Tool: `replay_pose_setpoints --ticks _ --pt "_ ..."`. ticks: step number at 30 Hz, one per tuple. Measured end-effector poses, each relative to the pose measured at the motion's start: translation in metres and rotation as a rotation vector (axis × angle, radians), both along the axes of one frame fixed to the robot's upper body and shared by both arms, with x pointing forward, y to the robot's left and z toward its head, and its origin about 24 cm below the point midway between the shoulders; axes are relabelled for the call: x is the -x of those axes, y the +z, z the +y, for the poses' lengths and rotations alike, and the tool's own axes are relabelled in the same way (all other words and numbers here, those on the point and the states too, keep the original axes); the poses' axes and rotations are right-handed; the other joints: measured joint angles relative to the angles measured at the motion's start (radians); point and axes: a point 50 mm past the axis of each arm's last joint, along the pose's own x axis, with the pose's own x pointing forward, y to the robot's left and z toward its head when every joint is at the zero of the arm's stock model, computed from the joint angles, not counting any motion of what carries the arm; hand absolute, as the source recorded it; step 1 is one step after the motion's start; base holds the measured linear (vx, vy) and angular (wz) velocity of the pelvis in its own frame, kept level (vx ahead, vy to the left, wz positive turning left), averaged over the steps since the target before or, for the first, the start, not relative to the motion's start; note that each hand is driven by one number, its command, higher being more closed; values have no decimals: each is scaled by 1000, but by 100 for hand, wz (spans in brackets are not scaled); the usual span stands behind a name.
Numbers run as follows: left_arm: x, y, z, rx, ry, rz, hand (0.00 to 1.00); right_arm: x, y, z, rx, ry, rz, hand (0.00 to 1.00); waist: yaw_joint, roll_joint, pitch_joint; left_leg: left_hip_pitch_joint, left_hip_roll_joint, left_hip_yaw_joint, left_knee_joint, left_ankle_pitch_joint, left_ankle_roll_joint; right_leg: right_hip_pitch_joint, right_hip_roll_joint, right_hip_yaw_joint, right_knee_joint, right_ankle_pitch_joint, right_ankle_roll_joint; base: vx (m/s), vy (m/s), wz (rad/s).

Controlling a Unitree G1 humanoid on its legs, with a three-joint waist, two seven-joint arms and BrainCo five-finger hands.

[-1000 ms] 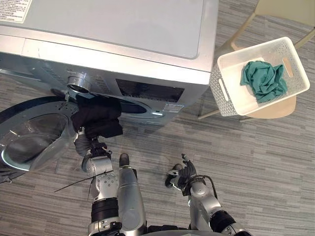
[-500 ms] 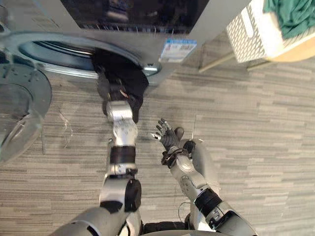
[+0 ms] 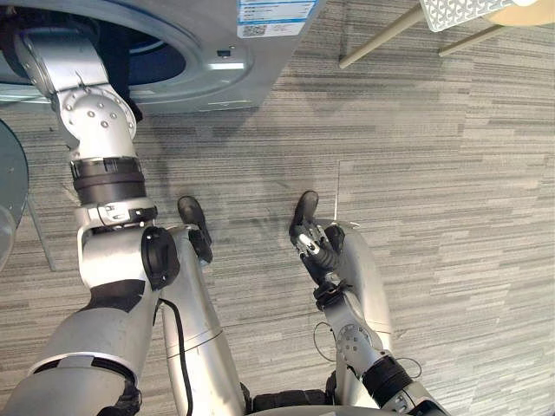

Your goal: Pick up the laundry basket with both hands and put the clothes into the washing machine.

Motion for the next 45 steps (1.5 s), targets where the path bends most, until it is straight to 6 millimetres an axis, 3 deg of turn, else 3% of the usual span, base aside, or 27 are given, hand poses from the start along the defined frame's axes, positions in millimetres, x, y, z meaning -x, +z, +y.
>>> replay_pose_setpoints --ticks 5,8,14,16,17,18,21,22,25,29,32,35,38,42,45 --pt "-3 17 7 -82 27 82 100 -3 1 -9 -12 -35 -4 0 0 0 0 1 10 2 -34 11 -10 2 19 -8 -45 22 -7 4 -3 -8" --pt "3 48 0 -231 61 91 100 -5 -1 -14 -42 -52 23 0 5 0 0 2 15 8 -93 42 -10 15 34 -27 -121 60 -13 4 6 -6" --pt "7 67 -24 -515 207 141 100 -1 -1 -28 -116 -105 25 0 23 -12 1 5 1 14 -160 77 -6 28 32 -47 -197 95 -17 7 32 6" --pt "23 81 -19 -649 643 252 100 9 4 -39 -212 -147 -35 0 30 -15 0 1 -1 25 -204 91 0 29 32 -49 -247 118 -7 -5 42 0" --pt "24 82 -19 -660 677 254 100 10 4 -40 -217 -151 -40 0 31 -15 0 0 -1 26 -208 92 1 29 32 -50 -253 121 -7 1 49 -4" --pt "33 88 -19 -731 845 268 100 14 5 -44 -224 -151 -69 0 33 -15 0 -4 -3 29 -224 98 4 31 32 -54 -280 136 -4 5 39 -4" --pt "35 91 -20 -880 1012 318 100 15 6 -44 -248 -141 -87 0 26 -15 0 -7 -14 31 -243 110 10 33 30 -58 -298 146 1 13 36 4" --pt "32 89 -19 -946 1052 356 0 15 6 -43 -254 -132 -91 0 21 -15 0 -7 -19 30 -248 113 10 35 29 -60 -303 148 2 19 21 5" --pt "16 70 -12 -1062 1072 473 0 17 5 -40 -258 -103 -85 0 12 -15 0 3 -20 31 -259 114 10 48 31 -64 -317 148 3 19 -1 1" --pt "-17 24 -10 -1234 971 666 0 26 -5 -33 -269 -34 -40 0 7 -15 0 57 -18 30 -307 128 2 110 38 -85 -374 159 1 46 -19 5" --pt "-19 9 -16 -1274 966 653 0 30 -10 -34 -261 -19 -16 0 6 -15 0 96 -16 34 -334 133 -3 147 50 -86 -399 161 0 65 -38 3" --pt "-17 -10 -25 -1456 1198 648 0 36 -15 -34 -260 -1 -11 0 13 -15 0 134 -9 38 -359 137 -11 181 54 -87 -420 163 -1 49 -29 -1" --pt "-21 -35 -25 -1632 1325 692 0 41 -20 -34 -236 20 -8 0 18 -15 0 180 1 50 -397 138 -15 224 66 -85 -460 169 0 45 -29 -4" --pt "-18 -43 3 -1567 1192 810 0 43 -24 -36 -233 5 11 0 17 -15 0 214 6 67 -428 142 -20 249 71 -81 -489 175 3 60 -15 -2" --pt "-7 -45 37 -1346 975 832 0 47 -27 -36 -249 0 36 0 19 -15 0 231 14 80 -427 142 -21 262 77 -77 -495 175 3 97 -6 -5"
